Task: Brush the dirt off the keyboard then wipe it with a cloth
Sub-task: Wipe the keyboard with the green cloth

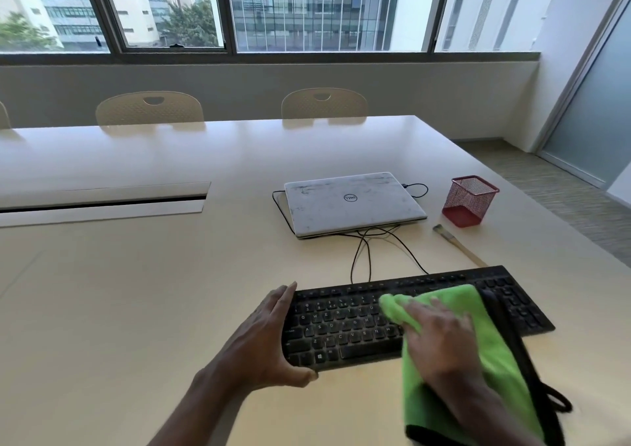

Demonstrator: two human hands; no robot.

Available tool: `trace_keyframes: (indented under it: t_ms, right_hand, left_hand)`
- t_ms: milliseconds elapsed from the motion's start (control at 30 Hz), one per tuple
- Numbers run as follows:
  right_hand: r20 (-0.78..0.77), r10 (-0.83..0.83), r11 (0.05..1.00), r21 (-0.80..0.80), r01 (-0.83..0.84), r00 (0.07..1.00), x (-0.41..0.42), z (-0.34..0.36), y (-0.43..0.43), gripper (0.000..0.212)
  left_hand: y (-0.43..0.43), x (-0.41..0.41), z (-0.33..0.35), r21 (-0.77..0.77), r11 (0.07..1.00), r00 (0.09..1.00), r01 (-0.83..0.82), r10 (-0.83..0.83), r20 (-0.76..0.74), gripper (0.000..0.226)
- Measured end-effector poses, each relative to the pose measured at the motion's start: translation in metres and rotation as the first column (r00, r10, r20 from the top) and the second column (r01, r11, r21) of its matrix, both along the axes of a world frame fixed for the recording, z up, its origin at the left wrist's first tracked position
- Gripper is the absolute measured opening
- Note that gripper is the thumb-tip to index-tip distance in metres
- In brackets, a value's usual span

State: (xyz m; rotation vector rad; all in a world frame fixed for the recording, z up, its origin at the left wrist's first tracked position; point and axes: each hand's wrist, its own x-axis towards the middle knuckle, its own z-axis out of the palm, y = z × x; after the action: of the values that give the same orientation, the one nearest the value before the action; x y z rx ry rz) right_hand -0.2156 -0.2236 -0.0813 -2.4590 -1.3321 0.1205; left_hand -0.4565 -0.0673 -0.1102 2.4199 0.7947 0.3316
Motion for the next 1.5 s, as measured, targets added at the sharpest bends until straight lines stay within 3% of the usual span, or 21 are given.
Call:
trace_keyframes:
  t_ms: [167, 267, 367, 533, 767, 867, 1133, 1267, 1333, 1500]
  right_hand:
    - [-0.105, 0.422, 0.907, 0.073, -0.416, 0.901, -0.092, 0.007, 0.049, 0.043]
    - [-0.132, 0.477, 0.879, 0.059, -0.473, 0.869, -0.105, 0.011, 0.065, 0.043]
    - [-0.143, 0.459, 0.887, 0.03, -0.46, 0.877, -0.089, 0.009, 0.071, 0.044]
    - [-0.028, 0.461, 0.887, 0.023, -0.461, 0.887, -0.096, 0.015, 0.089, 0.041]
    - [0.013, 0.759, 0.649, -0.102, -0.754, 0.651, -0.093, 0.021, 0.071, 0.036]
    - [0.046, 0.772, 0.636, -0.077, -0.768, 0.634, -0.086, 0.025, 0.088, 0.031]
    - [0.068, 0.654, 0.755, -0.008, -0.655, 0.753, -0.089, 0.03, 0.111, 0.029]
    - [0.038, 0.751, 0.66, -0.08, -0.747, 0.66, -0.099, 0.031, 0.093, 0.021]
    - [0.043, 0.789, 0.613, -0.123, -0.781, 0.613, -0.102, 0.032, 0.08, 0.026]
    - [0.073, 0.801, 0.598, -0.141, -0.789, 0.594, -0.095, 0.032, 0.062, 0.036]
  left_hand:
    - [0.001, 0.001, 0.0, 0.011, 1.0, 0.998, 0.021, -0.021, 0.058, 0.146]
    - [0.009, -0.006, -0.004, -0.024, 0.994, 0.988, 0.108, -0.105, 0.111, 0.152]
    - [0.013, -0.014, 0.0, -0.084, 0.985, 0.988, 0.149, -0.145, 0.045, 0.156]
    - [0.017, -0.021, 0.001, -0.164, 0.976, 0.987, 0.146, -0.132, 0.093, 0.154]
    - [0.016, -0.021, 0.004, -0.089, 0.984, 0.984, 0.157, -0.148, 0.1, 0.154]
    - [0.017, -0.021, 0.002, -0.131, 0.982, 0.989, 0.138, -0.129, 0.074, 0.161]
    - [0.016, -0.021, 0.003, -0.145, 0.985, 0.996, 0.093, -0.09, 0.029, 0.162]
    - [0.017, -0.023, 0.005, -0.103, 0.987, 0.993, 0.121, -0.119, 0.03, 0.158]
    - [0.017, -0.024, 0.003, -0.082, 0.989, 0.992, 0.126, -0.126, 0.014, 0.156]
    - [0.014, -0.022, 0.003, -0.101, 0.992, 0.997, 0.077, -0.079, -0.023, 0.154]
